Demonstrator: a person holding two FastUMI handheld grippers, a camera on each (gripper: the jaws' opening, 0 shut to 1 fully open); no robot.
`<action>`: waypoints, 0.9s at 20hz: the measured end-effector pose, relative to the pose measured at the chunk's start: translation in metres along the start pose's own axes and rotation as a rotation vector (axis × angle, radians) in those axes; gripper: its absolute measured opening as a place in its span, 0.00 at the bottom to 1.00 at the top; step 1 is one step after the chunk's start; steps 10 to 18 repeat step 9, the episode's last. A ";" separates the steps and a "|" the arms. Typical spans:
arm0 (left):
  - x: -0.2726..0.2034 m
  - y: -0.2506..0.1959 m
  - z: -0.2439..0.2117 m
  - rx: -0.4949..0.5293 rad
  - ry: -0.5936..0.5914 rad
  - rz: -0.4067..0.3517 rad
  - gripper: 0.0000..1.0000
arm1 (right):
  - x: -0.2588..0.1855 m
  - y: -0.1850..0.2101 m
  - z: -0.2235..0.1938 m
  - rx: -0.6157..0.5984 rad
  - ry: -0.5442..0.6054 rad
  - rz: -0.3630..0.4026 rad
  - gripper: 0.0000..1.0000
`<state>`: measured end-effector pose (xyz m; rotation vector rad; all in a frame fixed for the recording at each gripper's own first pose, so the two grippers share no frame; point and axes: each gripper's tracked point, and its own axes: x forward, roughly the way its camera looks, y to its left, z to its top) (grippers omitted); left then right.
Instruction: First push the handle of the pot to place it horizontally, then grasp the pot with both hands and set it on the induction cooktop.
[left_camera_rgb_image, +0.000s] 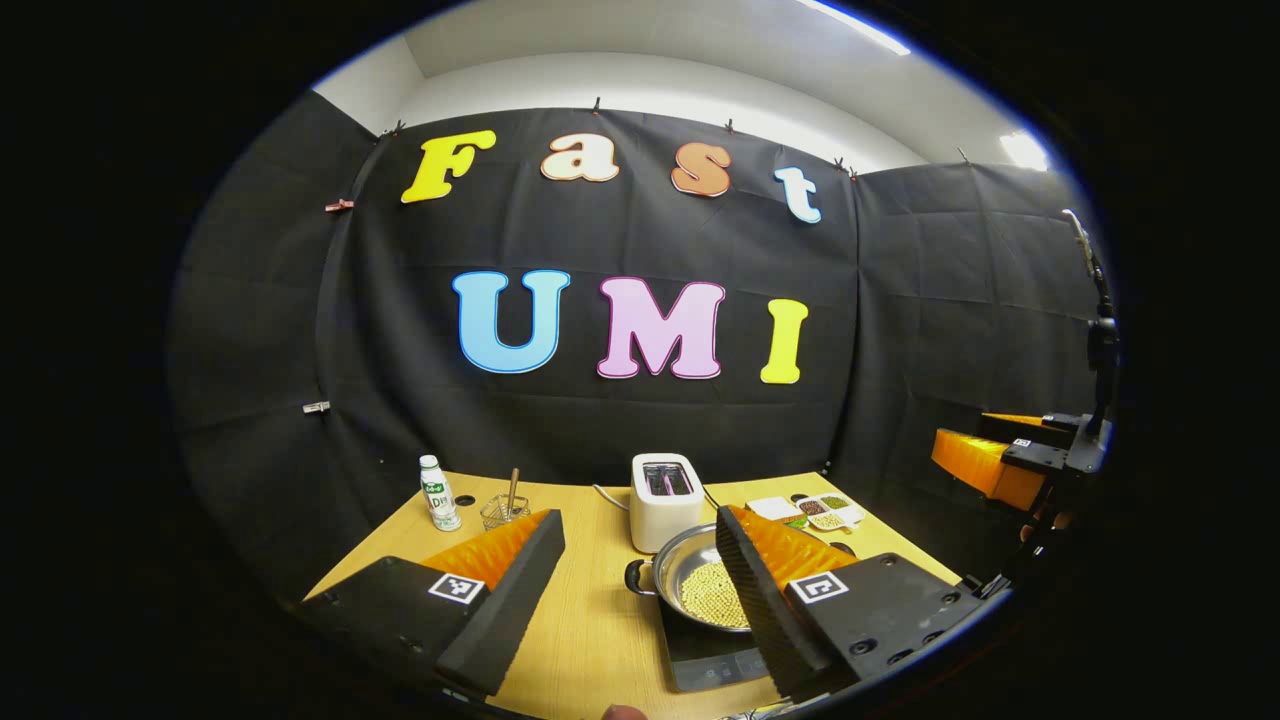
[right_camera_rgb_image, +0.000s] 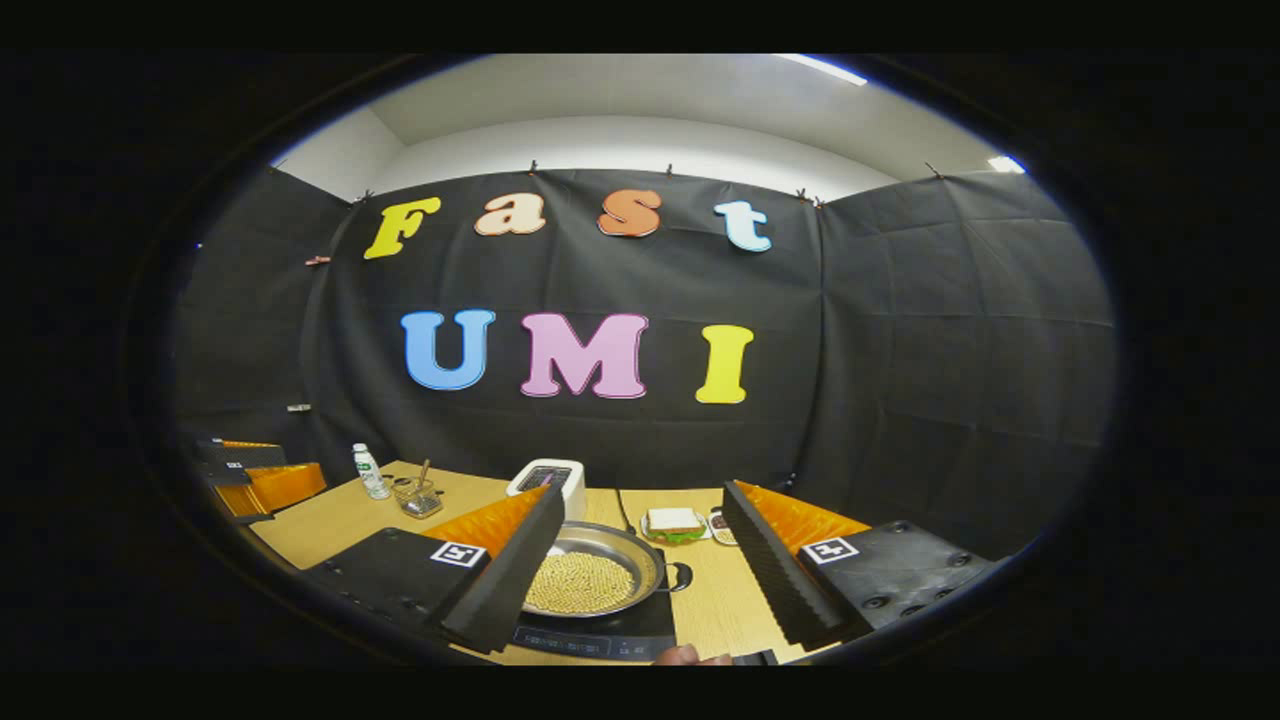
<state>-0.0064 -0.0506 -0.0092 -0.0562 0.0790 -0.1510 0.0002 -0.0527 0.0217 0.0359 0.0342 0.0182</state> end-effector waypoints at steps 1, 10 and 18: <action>-0.001 0.000 0.001 0.005 0.001 -0.003 0.95 | 0.000 -0.001 0.000 -0.002 -0.001 -0.001 0.98; -0.001 0.002 -0.007 -0.004 0.021 -0.005 0.95 | 0.000 0.001 -0.002 -0.005 0.009 0.004 0.96; -0.001 0.002 -0.007 -0.004 0.021 -0.005 0.95 | 0.000 0.001 -0.002 -0.005 0.009 0.004 0.96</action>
